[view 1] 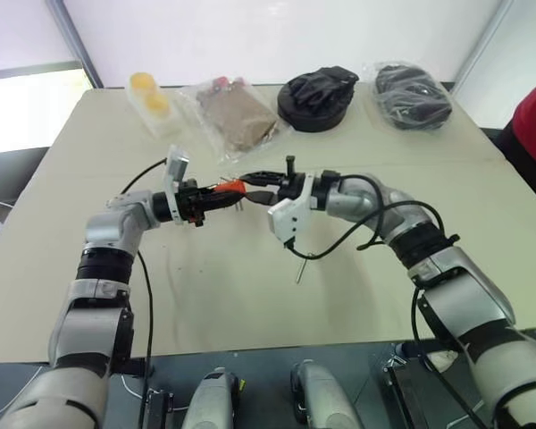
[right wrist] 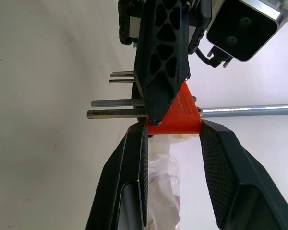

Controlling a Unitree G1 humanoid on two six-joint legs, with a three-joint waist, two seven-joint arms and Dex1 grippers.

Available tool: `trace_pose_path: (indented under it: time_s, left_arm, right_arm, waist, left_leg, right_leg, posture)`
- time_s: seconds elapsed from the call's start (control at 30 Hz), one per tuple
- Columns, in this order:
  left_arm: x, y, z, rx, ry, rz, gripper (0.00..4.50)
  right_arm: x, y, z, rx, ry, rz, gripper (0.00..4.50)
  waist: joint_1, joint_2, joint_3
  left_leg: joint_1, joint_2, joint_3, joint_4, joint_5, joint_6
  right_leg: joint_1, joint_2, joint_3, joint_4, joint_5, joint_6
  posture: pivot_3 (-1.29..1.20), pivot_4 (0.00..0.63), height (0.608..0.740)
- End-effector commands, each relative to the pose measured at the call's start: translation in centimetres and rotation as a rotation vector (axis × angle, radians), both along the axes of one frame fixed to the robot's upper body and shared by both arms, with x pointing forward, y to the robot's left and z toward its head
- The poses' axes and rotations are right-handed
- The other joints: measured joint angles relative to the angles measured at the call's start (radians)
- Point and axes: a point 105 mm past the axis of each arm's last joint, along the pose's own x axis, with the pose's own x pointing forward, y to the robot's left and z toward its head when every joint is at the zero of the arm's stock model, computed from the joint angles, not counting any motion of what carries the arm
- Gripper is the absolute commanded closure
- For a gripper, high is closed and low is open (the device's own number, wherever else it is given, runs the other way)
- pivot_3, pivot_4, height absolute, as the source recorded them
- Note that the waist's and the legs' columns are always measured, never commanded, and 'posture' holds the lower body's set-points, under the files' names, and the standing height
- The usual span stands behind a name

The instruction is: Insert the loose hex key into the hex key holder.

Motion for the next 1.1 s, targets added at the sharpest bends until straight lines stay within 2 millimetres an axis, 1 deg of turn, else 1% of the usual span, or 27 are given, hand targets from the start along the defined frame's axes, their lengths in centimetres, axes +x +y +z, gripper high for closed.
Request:
trace_pose_path:
  time_s: [0.03,0.27,0.3,0.37,0.53,0.57,0.87,0.93,1.0,1.1]
  left_arm:
    - [0.3,0.3,1.5,-0.019,-0.069,0.027,1.10]
    - [0.3,0.2,1.7,-0.043,-0.072,0.028,1.10]
    - [0.4,0.1,1.7,-0.046,-0.072,0.028,1.32]
    - [0.4,0.0,1.8,-0.051,-0.073,0.030,1.90]
    - [0.4,-0.1,1.8,-0.068,-0.072,0.030,4.40]
    - [0.4,-0.1,1.8,-0.071,-0.072,0.030,4.46]
    - [0.8,-0.2,1.8,-0.068,-0.088,0.055,4.46]
    - [0.8,-0.3,1.8,-0.066,-0.089,0.056,4.50]
    - [0.8,-0.3,1.7,-0.066,-0.089,0.056,4.50]
    - [0.6,-0.2,1.5,-0.062,-0.089,0.055,4.50]
  right_arm:
    - [-0.3,0.2,1.6,0.050,-0.035,0.016,3.50]
    - [-0.2,0.2,1.7,0.056,-0.033,0.008,3.50]
    - [-0.2,0.1,1.7,0.057,-0.032,0.007,3.50]
    - [-0.2,0.2,1.7,0.058,-0.031,0.007,3.50]
    - [-0.3,0.3,1.5,0.063,-0.027,0.007,3.50]
    - [-0.3,0.3,1.5,0.064,-0.025,0.007,3.50]
    - [-0.7,0.2,0.9,0.076,0.022,0.015,3.50]
    - [-0.7,0.1,0.8,0.076,0.035,0.009,2.48]
    - [-0.6,0.0,0.5,0.061,0.056,-0.004,1.69]
    - [-0.3,-0.8,-0.6,0.015,0.067,-0.044,0.05]
  waist:
    - [0.000,0.000,0.000]
    - [0.001,0.000,0.000]
    - [0.001,0.000,0.000]
    - [0.001,0.000,0.000]
    - [0.001,0.000,0.000]
    - [0.000,0.000,0.000]
    - [0.001,0.000,0.000]
    - [0.001,0.000,0.000]
    - [-0.001,0.000,0.000]
    - [0.001,0.000,0.000]
  left_leg:
    - [0.000,0.000,0.000,0.000,0.000,0.000]
    - [0.000,0.000,0.000,0.000,0.000,0.000]
    - [0.000,0.000,0.000,0.000,0.000,0.000]
    - [0.000,0.000,0.000,0.000,0.000,0.000]
    - [0.000,0.000,0.000,0.000,0.000,0.000]
    - [0.000,0.000,0.000,0.000,0.000,0.000]
    - [0.000,0.000,0.000,0.001,0.000,0.000]
    - [0.000,0.000,0.000,0.001,0.000,0.000]
    - [0.000,0.000,0.000,0.001,0.000,0.000]
    - [0.000,0.000,0.000,0.001,0.000,0.000]
  right_leg:
    - [0.000,0.000,0.000,0.000,0.000,0.000]
    - [0.000,0.000,0.000,0.000,0.000,0.000]
    - [0.000,0.000,0.000,0.000,0.000,0.000]
    - [0.000,0.000,0.000,0.000,0.000,0.000]
    - [0.000,0.000,0.000,0.000,0.000,0.000]
    - [0.000,0.000,0.000,0.000,0.000,0.000]
    - [0.000,0.000,0.000,0.001,0.000,0.000]
    - [0.000,0.000,0.000,0.001,0.000,0.000]
    - [0.000,0.000,0.000,0.001,0.000,0.000]
    - [0.000,0.000,0.000,0.002,0.000,0.000]
  posture:
    - [0.00,0.150,0.740]
    - [0.00,0.150,0.740]
    - [0.00,0.150,0.740]
    - [0.00,0.150,0.740]
    - [0.00,0.150,0.740]
    - [0.00,0.150,0.740]
    - [0.00,0.150,0.740]
    - [0.00,0.150,0.740]
    - [0.00,0.150,0.740]
    - [0.00,0.150,0.740]
